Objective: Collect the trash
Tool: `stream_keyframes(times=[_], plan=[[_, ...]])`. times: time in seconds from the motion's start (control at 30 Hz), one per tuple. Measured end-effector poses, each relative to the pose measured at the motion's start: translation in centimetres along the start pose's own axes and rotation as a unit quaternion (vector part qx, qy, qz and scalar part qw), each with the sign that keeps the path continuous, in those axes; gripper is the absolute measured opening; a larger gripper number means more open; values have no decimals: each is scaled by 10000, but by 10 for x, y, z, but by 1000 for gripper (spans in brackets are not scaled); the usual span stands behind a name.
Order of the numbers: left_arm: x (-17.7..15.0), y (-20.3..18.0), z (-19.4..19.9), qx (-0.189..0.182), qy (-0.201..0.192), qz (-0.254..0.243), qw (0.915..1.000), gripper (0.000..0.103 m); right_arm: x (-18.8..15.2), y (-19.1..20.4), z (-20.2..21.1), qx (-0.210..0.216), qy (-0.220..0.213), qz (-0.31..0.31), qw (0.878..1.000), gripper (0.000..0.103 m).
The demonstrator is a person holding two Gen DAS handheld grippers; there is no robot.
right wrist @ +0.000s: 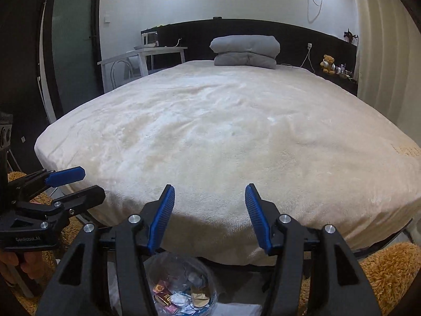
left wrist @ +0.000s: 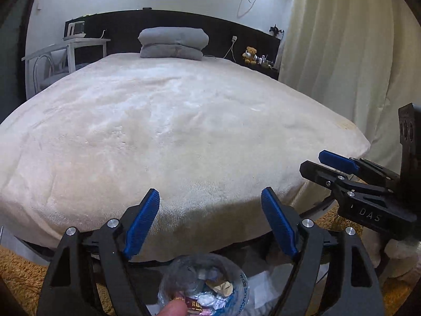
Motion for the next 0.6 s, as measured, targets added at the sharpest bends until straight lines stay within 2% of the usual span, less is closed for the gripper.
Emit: stream_keyframes(times=[0.07, 0.1, 0.13, 0.2, 0.23, 0.27, 0.3, 0.5, 0.6], plan=[[3, 1, 4, 63, -119, -12, 9999, 80, 2, 1, 2, 74, -53, -24, 10000, 60], [4, -1, 5, 66, -180, -24, 9998, 80, 2, 1, 3, 160, -48, -66, 9998, 64], [5, -1, 7, 64, -248, -33, 9997, 83, 2, 1, 5, 233, -65, -83, 9997, 73], [7, -2, 11, 114, -395, -66, 9991, 85, 4, 3, 8, 257, -194, -46, 9995, 82], [8, -2, 14, 146, -472, -91, 9987, 90, 4, 3, 9, 251, -265, -36, 9993, 90], [9, -2, 16, 185, -541, -106, 9983, 97, 5, 4, 10, 262, -334, -36, 9991, 93], [10, -2, 18, 254, -605, -123, 9978, 97, 6, 4, 11, 276, -402, -13, 9988, 97], [12, -4, 21, 396, -748, -230, 9962, 97, 6, 7, 7, 419, -345, 162, 9984, 98], [12, -5, 21, 451, -758, -264, 9957, 97, 7, 7, 8, 359, -419, 204, 9983, 98]])
Point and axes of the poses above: each gripper's, at about its wrist camera, not at the fingertips, and z roughly against the way its jaws point, y to its left, x to its top, the point moved 4 cm from there along -z, roughly the way its jaws point, and after that the axes turned 11 degrees about -z, right-handed, at the moved point
